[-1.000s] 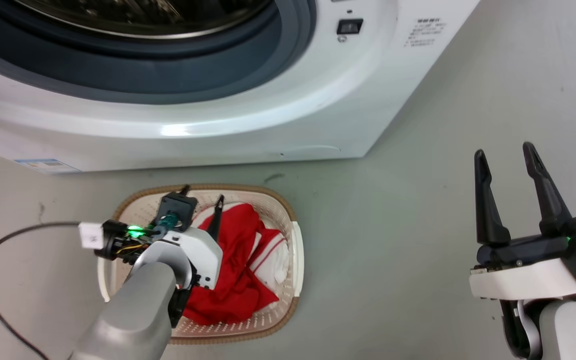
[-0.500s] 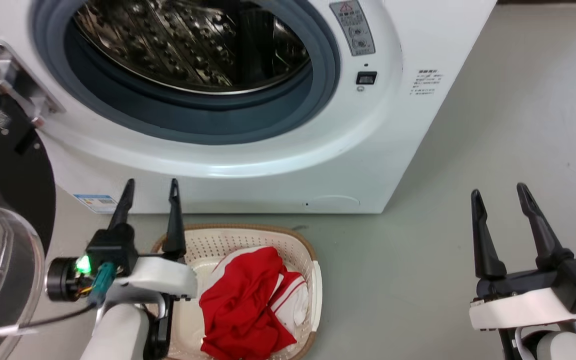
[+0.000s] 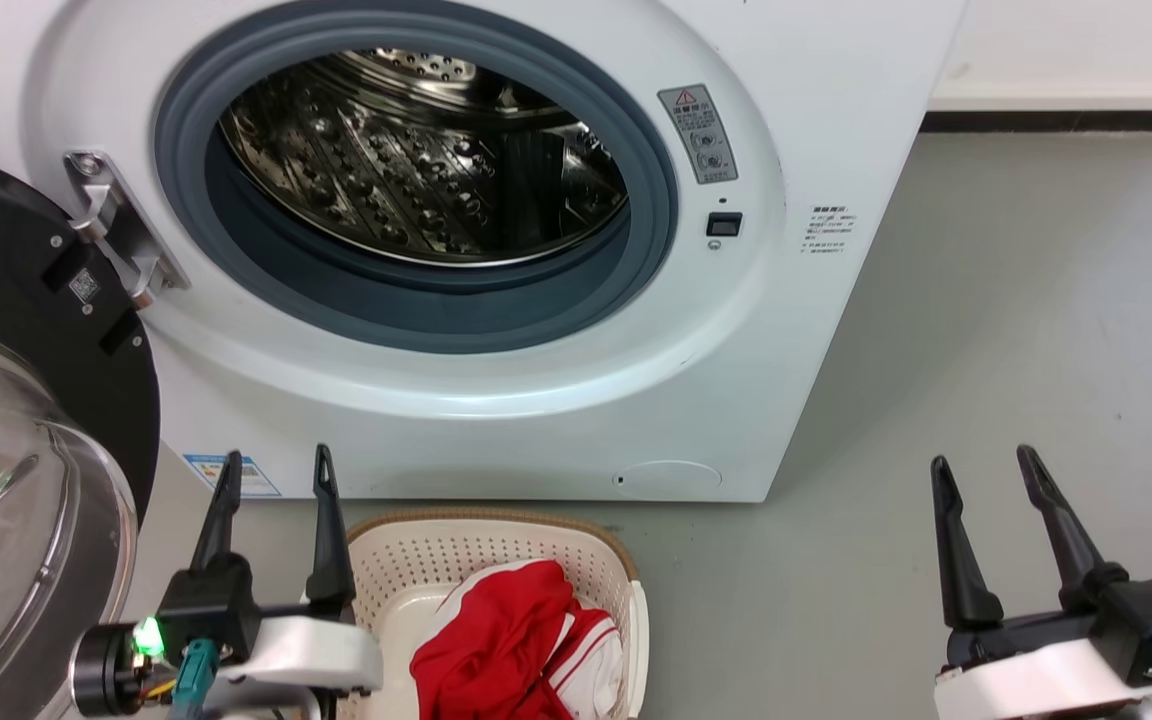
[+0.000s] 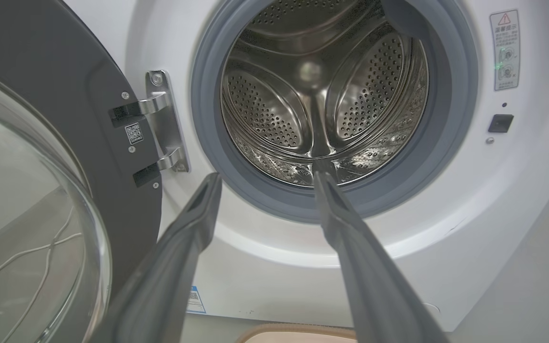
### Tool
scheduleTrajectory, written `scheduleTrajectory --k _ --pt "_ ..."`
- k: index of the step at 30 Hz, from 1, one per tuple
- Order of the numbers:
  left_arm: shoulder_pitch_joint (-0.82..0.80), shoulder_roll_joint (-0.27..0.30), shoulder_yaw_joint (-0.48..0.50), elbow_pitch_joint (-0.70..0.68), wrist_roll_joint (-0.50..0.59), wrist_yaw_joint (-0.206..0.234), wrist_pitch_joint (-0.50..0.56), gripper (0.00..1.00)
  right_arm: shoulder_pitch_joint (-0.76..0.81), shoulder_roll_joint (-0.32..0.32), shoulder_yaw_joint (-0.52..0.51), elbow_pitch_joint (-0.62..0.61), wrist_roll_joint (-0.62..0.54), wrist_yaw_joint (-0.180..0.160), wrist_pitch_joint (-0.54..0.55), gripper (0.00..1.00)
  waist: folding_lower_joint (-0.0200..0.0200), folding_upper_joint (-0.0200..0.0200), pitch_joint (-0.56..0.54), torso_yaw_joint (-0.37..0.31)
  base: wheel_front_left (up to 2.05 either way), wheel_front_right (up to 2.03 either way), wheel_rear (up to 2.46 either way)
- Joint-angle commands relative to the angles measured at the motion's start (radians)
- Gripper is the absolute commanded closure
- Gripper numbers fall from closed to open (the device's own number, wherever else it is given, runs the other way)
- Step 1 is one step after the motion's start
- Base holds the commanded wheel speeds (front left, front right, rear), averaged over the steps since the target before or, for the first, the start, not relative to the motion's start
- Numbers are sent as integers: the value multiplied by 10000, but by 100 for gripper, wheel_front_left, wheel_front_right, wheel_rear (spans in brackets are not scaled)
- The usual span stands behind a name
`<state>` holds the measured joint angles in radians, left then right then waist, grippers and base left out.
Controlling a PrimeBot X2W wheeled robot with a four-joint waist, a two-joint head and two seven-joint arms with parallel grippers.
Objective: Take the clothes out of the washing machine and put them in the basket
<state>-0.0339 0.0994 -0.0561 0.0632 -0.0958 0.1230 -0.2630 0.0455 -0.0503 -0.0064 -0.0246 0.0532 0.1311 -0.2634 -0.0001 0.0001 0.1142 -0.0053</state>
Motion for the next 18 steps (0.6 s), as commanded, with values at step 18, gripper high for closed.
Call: scheduleTrajectory --k 18 --pt "1220 -407 761 -47 501 -533 -25 0 834 5 72 152 145 -7 -19 0 1 -1 -780 -97 0 0 0"
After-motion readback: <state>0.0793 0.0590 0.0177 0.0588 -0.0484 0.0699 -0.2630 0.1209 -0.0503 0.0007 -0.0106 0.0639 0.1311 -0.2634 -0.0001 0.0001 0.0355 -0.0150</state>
